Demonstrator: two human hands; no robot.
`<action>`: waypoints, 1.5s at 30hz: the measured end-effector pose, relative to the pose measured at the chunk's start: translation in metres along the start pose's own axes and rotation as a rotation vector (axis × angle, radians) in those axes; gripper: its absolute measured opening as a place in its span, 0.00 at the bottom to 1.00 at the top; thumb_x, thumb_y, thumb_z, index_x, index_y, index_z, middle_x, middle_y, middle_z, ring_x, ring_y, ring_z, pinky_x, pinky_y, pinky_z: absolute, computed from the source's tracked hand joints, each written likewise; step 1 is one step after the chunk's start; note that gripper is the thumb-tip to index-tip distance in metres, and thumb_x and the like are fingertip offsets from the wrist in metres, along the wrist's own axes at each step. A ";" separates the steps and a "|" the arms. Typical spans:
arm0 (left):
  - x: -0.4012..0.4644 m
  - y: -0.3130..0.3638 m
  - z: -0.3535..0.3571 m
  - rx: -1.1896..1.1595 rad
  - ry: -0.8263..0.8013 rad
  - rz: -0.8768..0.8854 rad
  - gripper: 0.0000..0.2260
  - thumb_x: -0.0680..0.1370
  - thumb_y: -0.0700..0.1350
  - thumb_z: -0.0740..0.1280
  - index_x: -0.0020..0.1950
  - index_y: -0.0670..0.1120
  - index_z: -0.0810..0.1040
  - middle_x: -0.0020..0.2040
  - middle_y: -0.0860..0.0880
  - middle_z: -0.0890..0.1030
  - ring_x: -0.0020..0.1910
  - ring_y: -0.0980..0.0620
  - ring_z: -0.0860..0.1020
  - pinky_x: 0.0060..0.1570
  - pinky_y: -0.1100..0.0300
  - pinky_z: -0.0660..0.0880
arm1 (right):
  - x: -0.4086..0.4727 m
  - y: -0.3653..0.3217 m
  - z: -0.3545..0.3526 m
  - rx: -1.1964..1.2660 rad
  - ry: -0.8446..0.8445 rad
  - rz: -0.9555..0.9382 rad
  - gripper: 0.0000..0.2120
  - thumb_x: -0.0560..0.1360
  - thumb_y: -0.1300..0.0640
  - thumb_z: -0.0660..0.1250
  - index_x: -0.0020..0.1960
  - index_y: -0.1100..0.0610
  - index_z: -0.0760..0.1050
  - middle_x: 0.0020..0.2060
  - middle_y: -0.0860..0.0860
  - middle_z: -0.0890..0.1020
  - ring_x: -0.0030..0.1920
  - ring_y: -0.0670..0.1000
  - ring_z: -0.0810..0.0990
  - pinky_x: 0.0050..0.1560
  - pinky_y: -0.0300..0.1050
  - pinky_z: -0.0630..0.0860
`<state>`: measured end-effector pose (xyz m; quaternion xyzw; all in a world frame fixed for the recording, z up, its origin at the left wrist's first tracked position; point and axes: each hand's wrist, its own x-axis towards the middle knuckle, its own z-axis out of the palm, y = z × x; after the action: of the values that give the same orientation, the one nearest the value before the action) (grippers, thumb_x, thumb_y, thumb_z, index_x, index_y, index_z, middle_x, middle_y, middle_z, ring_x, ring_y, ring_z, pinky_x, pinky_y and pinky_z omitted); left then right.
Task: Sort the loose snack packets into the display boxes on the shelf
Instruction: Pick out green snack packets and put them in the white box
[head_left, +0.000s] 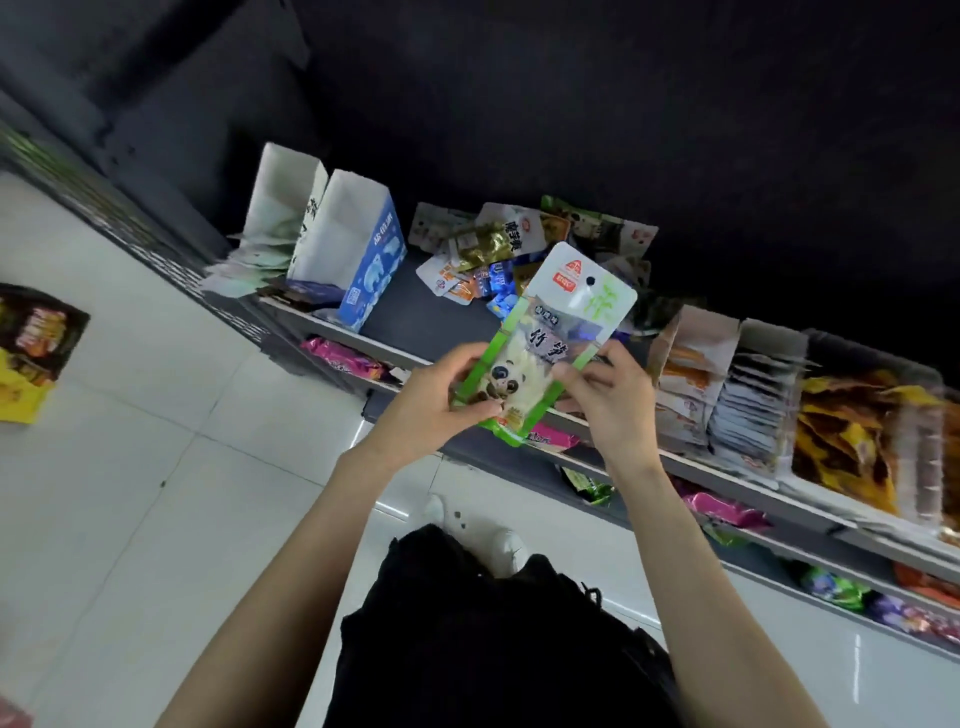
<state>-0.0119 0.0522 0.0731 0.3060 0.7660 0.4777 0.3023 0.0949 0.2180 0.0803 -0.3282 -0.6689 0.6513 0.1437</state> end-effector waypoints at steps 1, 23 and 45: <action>-0.002 -0.003 -0.010 0.011 0.021 -0.002 0.23 0.72 0.41 0.73 0.63 0.54 0.70 0.54 0.51 0.80 0.53 0.56 0.79 0.54 0.56 0.77 | 0.003 -0.006 0.009 0.007 -0.008 -0.008 0.14 0.73 0.61 0.70 0.55 0.58 0.69 0.40 0.51 0.84 0.38 0.48 0.84 0.33 0.41 0.79; 0.095 -0.147 -0.315 1.052 0.125 0.213 0.09 0.71 0.37 0.72 0.49 0.46 0.80 0.46 0.48 0.82 0.47 0.45 0.77 0.37 0.53 0.78 | 0.159 -0.052 0.345 -0.168 0.206 -0.307 0.12 0.79 0.59 0.63 0.61 0.60 0.70 0.38 0.52 0.81 0.39 0.53 0.83 0.39 0.55 0.80; 0.095 -0.164 -0.315 1.016 0.348 0.478 0.06 0.66 0.41 0.75 0.39 0.48 0.81 0.37 0.52 0.81 0.37 0.49 0.79 0.24 0.62 0.73 | 0.174 -0.016 0.367 -1.061 -0.087 -0.706 0.12 0.68 0.58 0.72 0.52 0.55 0.82 0.50 0.51 0.83 0.52 0.58 0.77 0.52 0.46 0.62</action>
<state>-0.3393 -0.1070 0.0207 0.4937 0.8471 0.1487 -0.1288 -0.2658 0.0431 0.0141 -0.0881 -0.9735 0.1579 0.1403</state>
